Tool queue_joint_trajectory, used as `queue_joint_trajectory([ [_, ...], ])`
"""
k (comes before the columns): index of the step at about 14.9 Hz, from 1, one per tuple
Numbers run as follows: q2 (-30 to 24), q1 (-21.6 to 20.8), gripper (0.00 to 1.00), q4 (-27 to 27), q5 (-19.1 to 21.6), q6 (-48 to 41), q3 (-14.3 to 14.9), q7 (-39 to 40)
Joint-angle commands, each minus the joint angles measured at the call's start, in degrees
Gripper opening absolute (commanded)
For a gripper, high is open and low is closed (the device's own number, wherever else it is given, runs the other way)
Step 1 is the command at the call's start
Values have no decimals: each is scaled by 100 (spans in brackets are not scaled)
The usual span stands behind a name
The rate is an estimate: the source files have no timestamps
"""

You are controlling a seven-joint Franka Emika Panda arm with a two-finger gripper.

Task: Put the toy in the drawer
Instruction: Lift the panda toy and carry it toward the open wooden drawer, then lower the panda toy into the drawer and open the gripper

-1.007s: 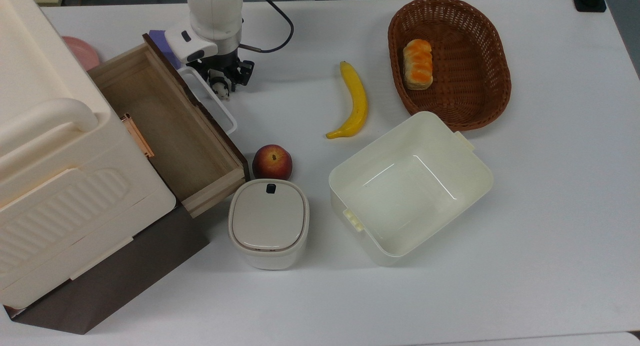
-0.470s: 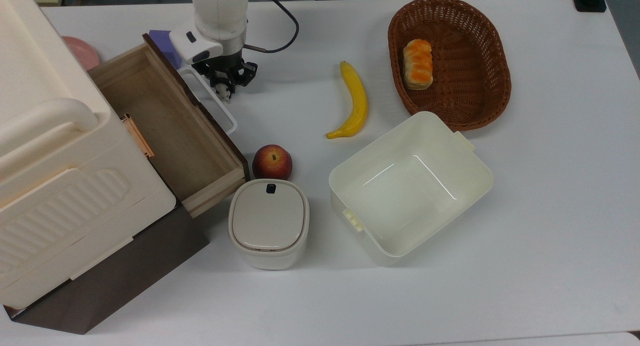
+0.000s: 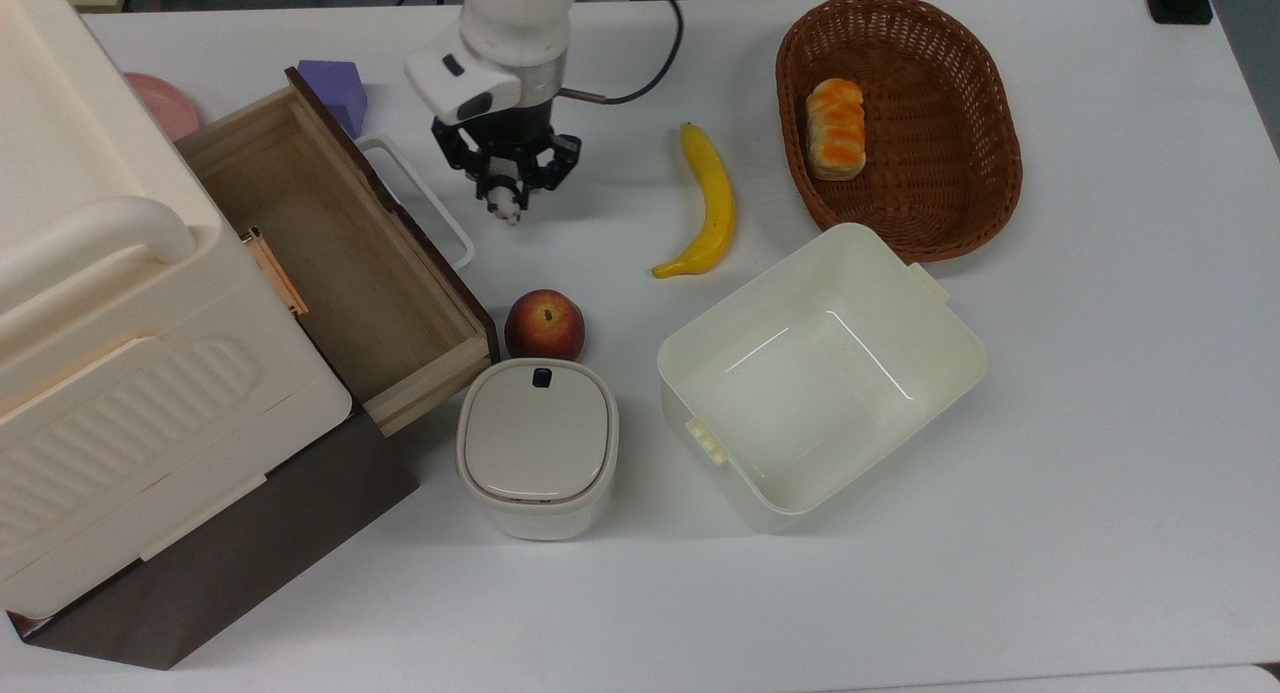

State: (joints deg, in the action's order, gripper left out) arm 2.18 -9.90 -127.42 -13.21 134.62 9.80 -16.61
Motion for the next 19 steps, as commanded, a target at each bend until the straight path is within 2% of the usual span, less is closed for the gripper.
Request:
queue_joint_trajectory([
  [1,-139,-38,25,392,284,-75,-127,-176],
  [5,-130,14,25,1323,731,-594,-145,-141],
  [8,-139,23,25,1719,926,-612,-145,-141],
  [14,-183,181,25,1957,1136,-630,-66,-71],
  [17,-192,304,25,1958,1522,-621,250,394],
  [19,-192,444,25,1984,1532,-630,426,640],
])
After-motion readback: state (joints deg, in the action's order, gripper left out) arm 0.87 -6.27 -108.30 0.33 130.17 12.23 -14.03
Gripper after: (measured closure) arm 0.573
